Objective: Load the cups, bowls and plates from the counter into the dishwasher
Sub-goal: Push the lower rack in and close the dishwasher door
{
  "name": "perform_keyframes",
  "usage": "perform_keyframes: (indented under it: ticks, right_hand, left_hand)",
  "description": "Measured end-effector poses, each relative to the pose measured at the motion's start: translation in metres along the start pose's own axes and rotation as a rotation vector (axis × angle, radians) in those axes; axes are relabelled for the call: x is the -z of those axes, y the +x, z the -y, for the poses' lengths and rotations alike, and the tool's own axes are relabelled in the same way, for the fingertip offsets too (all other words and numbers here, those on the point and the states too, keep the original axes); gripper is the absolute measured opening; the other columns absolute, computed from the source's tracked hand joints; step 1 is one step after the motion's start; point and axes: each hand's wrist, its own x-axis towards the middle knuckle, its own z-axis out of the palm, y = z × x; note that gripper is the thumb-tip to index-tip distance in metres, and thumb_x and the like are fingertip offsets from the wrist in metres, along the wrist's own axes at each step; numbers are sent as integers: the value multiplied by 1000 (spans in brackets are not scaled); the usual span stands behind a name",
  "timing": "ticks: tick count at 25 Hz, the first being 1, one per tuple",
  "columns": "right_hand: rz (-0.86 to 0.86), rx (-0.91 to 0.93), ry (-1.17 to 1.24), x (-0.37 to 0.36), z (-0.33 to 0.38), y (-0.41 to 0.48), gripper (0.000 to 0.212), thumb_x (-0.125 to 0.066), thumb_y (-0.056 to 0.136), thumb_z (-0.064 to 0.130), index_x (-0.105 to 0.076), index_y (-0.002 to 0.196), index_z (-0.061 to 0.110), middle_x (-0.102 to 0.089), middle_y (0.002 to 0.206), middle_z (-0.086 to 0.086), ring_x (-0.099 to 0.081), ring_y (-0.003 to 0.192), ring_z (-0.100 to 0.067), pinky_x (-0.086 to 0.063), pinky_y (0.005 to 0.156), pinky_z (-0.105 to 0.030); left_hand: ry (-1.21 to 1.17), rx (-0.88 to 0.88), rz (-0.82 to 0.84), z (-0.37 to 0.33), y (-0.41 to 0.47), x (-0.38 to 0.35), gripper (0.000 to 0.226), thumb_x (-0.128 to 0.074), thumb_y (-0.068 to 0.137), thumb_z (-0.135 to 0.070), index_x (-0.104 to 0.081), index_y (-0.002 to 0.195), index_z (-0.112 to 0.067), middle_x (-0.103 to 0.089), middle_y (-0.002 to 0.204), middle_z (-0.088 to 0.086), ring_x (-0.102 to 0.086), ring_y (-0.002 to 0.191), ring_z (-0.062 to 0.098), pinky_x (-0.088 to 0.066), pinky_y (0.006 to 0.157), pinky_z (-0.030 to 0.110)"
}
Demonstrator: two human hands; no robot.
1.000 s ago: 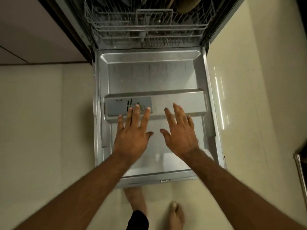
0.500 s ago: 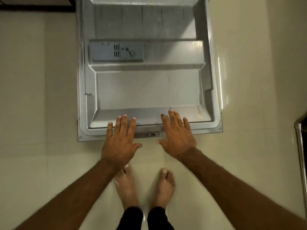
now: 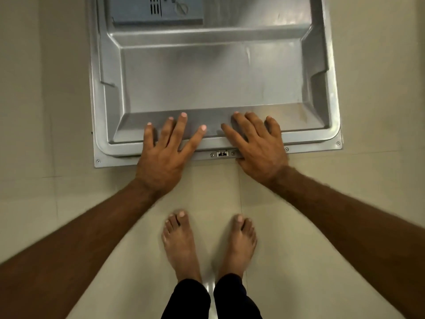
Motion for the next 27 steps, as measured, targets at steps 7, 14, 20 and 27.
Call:
perform_keyframes:
  ticks: [7, 14, 20, 27]
  right_hand:
    - [-108, 18, 51, 122, -17, -26, 94, -81, 73, 41, -33, 153, 30, -30, 163, -12, -33, 147, -36, -25, 112, -65]
    - [-340, -97, 119, 364, -59, -14, 85, -88, 69, 35, -49, 143, 27, -47, 152, -9, -44, 138, -31, -37, 108, -56]
    - [-592, -137, 123, 506, -101, 55, 47, -80, 74, 18, -65, 119, 19, -64, 116, -2, -58, 103, -29, -44, 78, -42]
    - [-747, -270, 174, 578, -141, 158, 14, -64, 87, 7, -69, 90, 19, -68, 87, 0, -60, 79, -24, -46, 62, -35]
  left_hand:
    - [2, -45, -165, 17, -5, 119, 84, -62, 86, -16, -27, 162, -22, -47, 152, 23, -52, 132, 43, -30, 110, 70]
    - [-75, 10, -260, 90, 45, 347, 76, -73, 79, -22, -50, 151, -21, -44, 158, 18, -43, 144, 41, -34, 112, 67]
    - [-90, 139, -424, 159, 124, 469, 50, -63, 93, -26, -60, 142, -17, -58, 143, 13, -51, 136, 39, -41, 108, 56]
    - [-122, 268, -565, 217, 238, 530, 40, -69, 92, -13, -65, 131, -13, -58, 107, 8, -53, 97, 29, -47, 78, 43]
